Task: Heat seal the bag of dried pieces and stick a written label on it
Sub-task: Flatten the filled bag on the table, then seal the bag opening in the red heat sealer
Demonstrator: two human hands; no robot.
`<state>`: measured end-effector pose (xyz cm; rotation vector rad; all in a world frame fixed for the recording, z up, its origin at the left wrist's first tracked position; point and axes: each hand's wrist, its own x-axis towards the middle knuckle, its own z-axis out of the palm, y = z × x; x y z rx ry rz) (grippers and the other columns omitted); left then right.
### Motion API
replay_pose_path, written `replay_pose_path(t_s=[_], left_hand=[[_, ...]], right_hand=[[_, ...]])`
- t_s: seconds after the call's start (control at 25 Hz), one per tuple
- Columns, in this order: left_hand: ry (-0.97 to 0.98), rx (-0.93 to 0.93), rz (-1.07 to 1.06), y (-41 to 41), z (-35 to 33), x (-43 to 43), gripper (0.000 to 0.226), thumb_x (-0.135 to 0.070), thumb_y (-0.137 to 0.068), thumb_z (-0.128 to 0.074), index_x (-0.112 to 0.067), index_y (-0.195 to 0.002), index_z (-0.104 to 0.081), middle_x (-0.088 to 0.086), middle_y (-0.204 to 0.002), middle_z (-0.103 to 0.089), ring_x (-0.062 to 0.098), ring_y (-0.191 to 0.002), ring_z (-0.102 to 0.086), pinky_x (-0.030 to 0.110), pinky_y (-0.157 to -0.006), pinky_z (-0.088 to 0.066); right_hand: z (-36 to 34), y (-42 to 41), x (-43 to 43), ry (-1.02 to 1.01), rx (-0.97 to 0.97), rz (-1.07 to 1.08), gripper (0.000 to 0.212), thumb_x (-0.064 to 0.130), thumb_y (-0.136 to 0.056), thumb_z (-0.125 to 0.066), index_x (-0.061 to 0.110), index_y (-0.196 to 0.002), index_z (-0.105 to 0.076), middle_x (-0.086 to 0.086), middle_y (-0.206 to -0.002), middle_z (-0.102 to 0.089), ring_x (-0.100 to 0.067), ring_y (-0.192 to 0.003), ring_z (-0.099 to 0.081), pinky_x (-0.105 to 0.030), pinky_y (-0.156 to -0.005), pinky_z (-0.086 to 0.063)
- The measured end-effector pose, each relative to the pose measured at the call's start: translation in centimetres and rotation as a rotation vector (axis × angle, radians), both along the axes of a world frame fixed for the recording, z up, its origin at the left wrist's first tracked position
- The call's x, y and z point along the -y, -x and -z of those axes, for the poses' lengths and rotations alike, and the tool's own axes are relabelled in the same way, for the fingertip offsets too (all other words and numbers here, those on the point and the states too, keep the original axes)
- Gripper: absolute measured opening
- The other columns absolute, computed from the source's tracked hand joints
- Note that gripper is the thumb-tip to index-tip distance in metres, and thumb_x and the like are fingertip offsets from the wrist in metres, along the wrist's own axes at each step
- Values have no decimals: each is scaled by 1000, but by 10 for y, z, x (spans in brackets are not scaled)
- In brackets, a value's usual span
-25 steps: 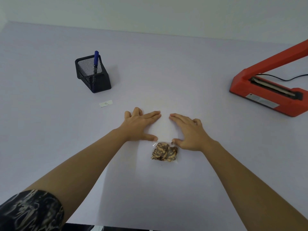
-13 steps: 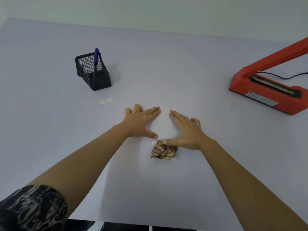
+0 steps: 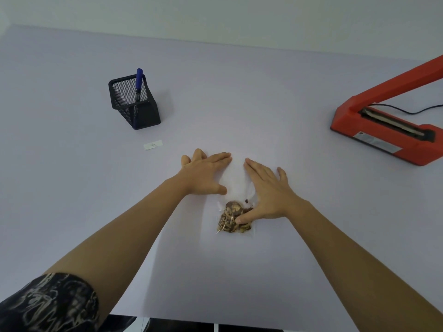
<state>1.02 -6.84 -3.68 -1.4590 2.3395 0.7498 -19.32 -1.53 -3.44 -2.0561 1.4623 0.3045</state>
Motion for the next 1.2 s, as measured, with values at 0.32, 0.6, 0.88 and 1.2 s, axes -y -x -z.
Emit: replay_pose_path(t_s=[0.32, 0.6, 0.88, 1.2], left_hand=[[-5, -127, -163, 8, 5, 3, 56, -44, -83, -40, -41, -139, -36, -23, -148, -30, 17, -123, -28, 37, -91, -21], [-135, -514, -614, 17, 3, 7, 43, -14, -82, -46, -27, -119, -64, -12, -134, -55, 12, -127, -44, 36, -110, -32], [-168, -834, -941, 39, -45, 23, 39, -3, -84, -52, -19, -117, -66, -2, -123, -61, 11, -107, -54, 18, -87, -40], [-165, -679, -510, 199, -60, 51, 53, -13, -91, -49, -18, -143, -37, 0, -145, -43, 11, -121, -49, 20, -94, -36]], right_hand=[[2, 1, 13, 7, 273, 287, 71, 72, -81, -34, 27, -136, -36, 15, -143, -27, -3, -133, -20, -38, -106, -8], [3, -9, 30, -46, 697, 723, 42, 43, -96, -35, 16, -116, -60, 8, -118, -49, -11, -120, -43, -27, -102, -28], [-22, 34, 38, 186, 776, 1008, 31, 30, -97, -38, 18, -116, -59, 0, -123, -57, -9, -109, -51, -16, -88, -35], [-36, 188, 17, 627, 197, 1314, 81, 20, -81, -64, 2, -144, -15, -16, -153, -20, -28, -141, -18, -41, -113, -20]])
